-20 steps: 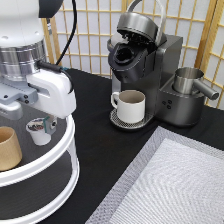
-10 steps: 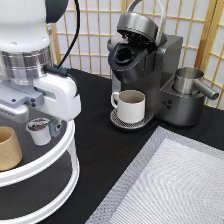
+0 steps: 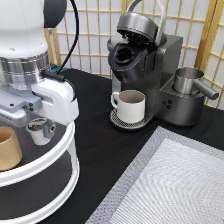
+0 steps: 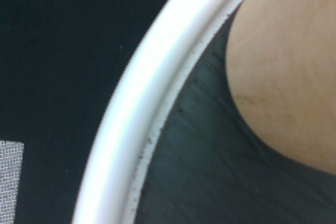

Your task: Make coffee

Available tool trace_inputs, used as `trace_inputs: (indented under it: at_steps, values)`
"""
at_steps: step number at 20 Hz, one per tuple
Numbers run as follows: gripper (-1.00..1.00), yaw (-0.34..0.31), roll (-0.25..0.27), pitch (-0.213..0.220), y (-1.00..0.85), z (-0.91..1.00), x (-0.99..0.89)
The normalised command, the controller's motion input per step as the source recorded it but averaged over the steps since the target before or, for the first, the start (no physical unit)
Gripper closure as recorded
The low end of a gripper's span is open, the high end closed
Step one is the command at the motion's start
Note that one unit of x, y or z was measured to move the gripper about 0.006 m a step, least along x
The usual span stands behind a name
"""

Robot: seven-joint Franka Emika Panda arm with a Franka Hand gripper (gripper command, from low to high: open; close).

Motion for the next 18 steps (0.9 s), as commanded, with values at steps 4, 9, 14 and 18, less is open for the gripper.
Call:
trace_inputs:
  at_steps: [4,9,14,18]
  values:
    - [1.0,0.0,0.0,-0.119,0.06,0.13,-0.23]
    - [1.0,0.001,0.021,-0.086,0.25,0.76,-0.04]
    - [1.0,0.039,0.258,0.066,0.31,0.54,0.0]
    - [1.0,0.035,0.344,0.117,0.37,0.23,0.0]
